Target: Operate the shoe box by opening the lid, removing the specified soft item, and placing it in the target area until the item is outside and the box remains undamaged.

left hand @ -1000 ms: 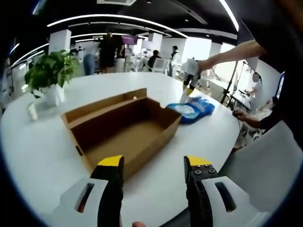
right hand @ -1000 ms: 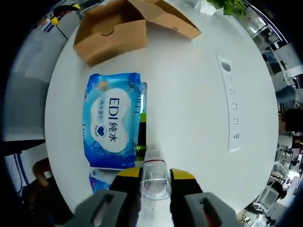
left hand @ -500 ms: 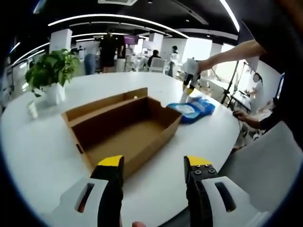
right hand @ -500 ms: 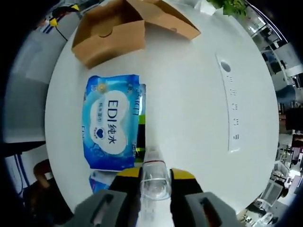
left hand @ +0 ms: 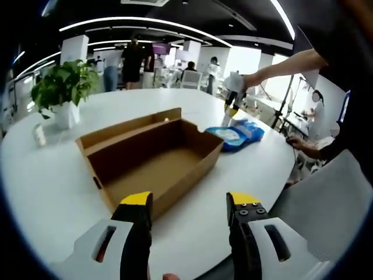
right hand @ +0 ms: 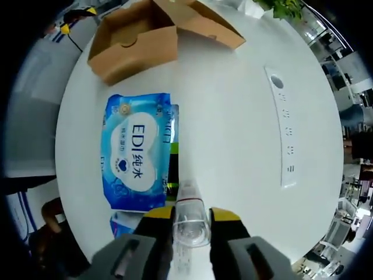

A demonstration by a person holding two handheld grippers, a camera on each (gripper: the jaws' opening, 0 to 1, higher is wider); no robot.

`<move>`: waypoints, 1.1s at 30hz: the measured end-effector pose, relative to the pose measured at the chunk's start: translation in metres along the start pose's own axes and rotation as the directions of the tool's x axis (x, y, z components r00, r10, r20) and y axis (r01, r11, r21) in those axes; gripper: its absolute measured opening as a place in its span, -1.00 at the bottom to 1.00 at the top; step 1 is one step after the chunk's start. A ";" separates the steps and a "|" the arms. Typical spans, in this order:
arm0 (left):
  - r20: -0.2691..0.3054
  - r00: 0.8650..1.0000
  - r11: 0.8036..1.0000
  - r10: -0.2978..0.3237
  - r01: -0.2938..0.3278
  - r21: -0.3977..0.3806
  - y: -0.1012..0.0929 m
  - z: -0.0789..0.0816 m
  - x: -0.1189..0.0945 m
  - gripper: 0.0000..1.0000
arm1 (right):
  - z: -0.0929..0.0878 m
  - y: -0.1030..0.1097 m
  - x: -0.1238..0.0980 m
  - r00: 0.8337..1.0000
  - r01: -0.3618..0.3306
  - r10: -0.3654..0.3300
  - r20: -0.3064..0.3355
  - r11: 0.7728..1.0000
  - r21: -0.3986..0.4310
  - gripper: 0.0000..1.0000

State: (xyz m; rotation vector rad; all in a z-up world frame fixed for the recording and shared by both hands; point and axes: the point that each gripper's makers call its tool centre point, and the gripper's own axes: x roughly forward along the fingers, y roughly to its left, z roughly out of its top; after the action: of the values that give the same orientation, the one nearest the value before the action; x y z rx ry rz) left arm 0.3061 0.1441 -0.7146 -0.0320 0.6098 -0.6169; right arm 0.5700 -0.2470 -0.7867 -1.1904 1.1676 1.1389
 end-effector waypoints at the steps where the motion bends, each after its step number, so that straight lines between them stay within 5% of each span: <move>1: 0.000 1.000 1.000 0.000 0.000 0.000 0.000 0.000 0.000 0.04 | -0.001 0.000 0.000 1.000 -0.003 0.003 -0.003 1.000 -0.003 -0.62; 33: 0.005 1.000 1.000 -0.017 0.017 0.001 0.004 0.006 0.000 0.04 | -0.012 -0.002 -0.021 0.999 0.025 -0.029 0.042 0.995 0.093 -0.39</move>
State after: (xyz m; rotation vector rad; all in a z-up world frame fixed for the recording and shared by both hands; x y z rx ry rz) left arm 0.3112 0.1464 -0.7103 -0.0380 0.6044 -0.6336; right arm 0.5704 -0.2597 -0.7657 -1.1026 1.1558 1.0736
